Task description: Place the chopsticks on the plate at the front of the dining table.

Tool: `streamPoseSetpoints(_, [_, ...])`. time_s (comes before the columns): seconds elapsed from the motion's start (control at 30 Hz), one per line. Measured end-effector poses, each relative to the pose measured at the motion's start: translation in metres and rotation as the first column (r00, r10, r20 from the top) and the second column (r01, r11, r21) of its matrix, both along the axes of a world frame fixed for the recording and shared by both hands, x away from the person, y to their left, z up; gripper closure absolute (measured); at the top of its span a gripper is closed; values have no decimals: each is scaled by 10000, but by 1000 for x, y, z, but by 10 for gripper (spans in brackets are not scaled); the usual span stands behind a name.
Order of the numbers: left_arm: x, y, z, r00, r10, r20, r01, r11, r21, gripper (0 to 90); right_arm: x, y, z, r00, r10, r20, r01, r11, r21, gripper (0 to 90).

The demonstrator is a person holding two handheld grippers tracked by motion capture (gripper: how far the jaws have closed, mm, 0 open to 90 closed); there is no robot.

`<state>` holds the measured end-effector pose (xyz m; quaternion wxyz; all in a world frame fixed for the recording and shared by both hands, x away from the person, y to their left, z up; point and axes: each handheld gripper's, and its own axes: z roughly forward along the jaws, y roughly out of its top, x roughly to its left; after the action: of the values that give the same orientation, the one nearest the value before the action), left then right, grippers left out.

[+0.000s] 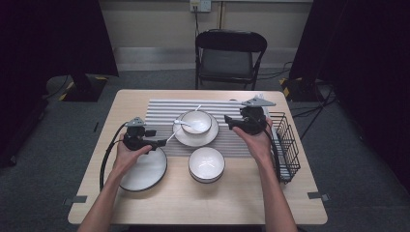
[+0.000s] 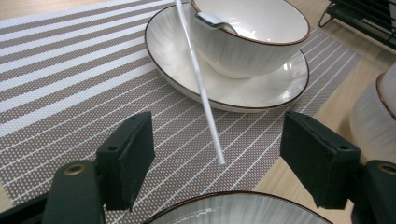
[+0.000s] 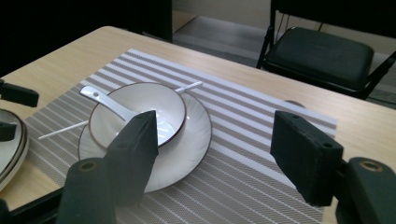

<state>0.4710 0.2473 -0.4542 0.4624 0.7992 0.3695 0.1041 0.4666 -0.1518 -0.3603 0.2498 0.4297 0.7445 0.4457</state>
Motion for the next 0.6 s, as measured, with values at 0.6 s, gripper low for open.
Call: streamPoseSetpoints(0.6, [2,0,-3,9999,-70,-115,70,10000,13,256,4,-33,8,9970,-762,112,765,9965,-329,335])
